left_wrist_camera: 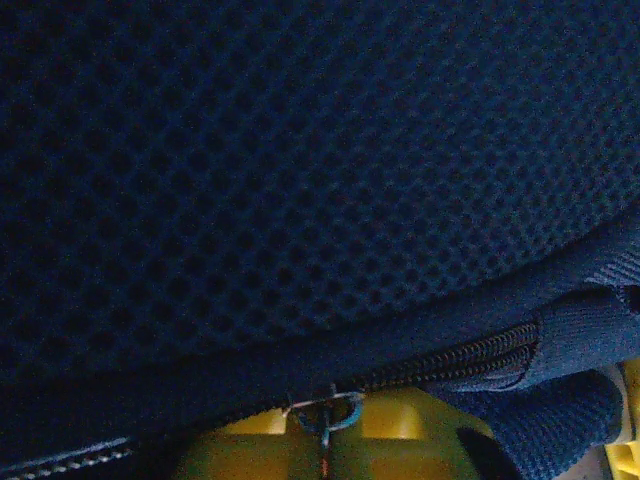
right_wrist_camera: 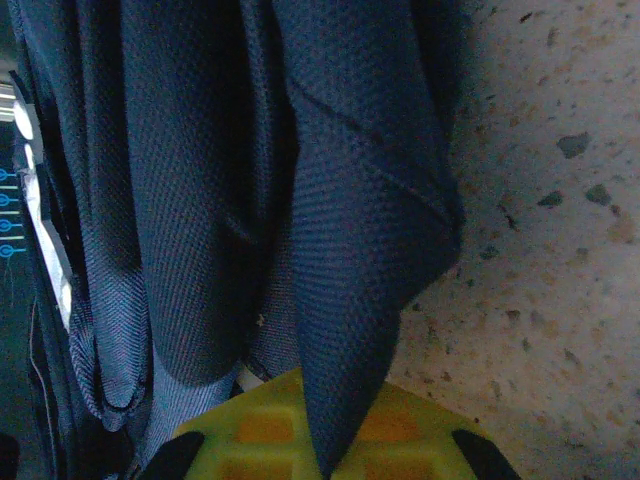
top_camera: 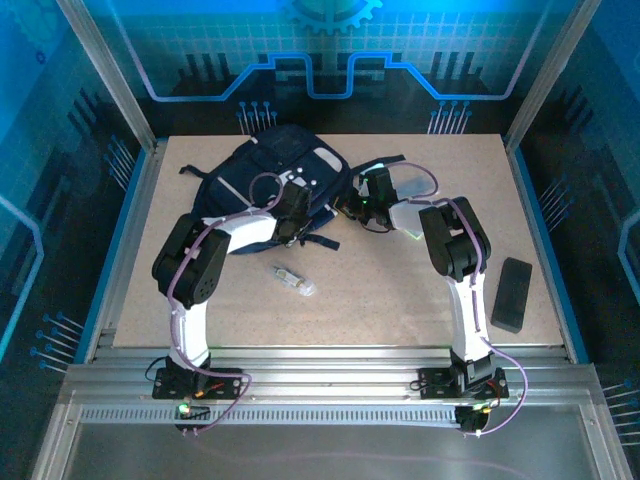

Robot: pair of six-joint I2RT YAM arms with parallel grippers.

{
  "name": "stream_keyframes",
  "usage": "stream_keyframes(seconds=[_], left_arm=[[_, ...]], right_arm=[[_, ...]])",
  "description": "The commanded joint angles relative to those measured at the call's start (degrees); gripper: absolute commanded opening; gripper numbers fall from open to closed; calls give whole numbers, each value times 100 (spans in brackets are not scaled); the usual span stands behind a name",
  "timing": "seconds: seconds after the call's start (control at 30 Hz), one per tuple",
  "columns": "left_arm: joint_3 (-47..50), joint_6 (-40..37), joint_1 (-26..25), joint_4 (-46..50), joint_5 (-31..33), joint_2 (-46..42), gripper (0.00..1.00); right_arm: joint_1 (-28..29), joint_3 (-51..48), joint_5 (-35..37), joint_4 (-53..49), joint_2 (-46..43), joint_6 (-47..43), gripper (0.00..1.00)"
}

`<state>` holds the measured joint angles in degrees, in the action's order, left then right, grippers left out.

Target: Pack books, pencil case, and school supplies into a backpack

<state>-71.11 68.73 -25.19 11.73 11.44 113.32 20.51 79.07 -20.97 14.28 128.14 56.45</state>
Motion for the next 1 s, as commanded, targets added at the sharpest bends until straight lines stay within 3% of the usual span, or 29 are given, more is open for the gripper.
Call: stream_keyframes(seconds=[0.0, 0.5, 0.77, 0.9, 0.93, 0.97], left_arm=[[-4, -327, 183, 156, 88, 79, 0], [1079, -2321, 770, 1724, -1068, -1783, 0], [1302, -3338, 1351, 2393, -1387, -2485, 0], [1144, -3809, 1362, 2510, -1821, -2690, 0], [1076, -3818, 1328, 2520, -1952, -2690, 0], [972, -3796, 1250, 2519, -2027, -2692, 0]], right_arm=[[161, -61, -33, -343, 35, 20, 0], [-205, 846, 825, -1131, 236, 62, 0], [-396, 1435, 910, -1553, 430, -154, 0], [-434, 1766, 700, -1695, 475, -270, 0], [-438, 1817, 565, -1700, 455, -267, 0], [-438, 1852, 419, -1710, 401, -261, 9]])
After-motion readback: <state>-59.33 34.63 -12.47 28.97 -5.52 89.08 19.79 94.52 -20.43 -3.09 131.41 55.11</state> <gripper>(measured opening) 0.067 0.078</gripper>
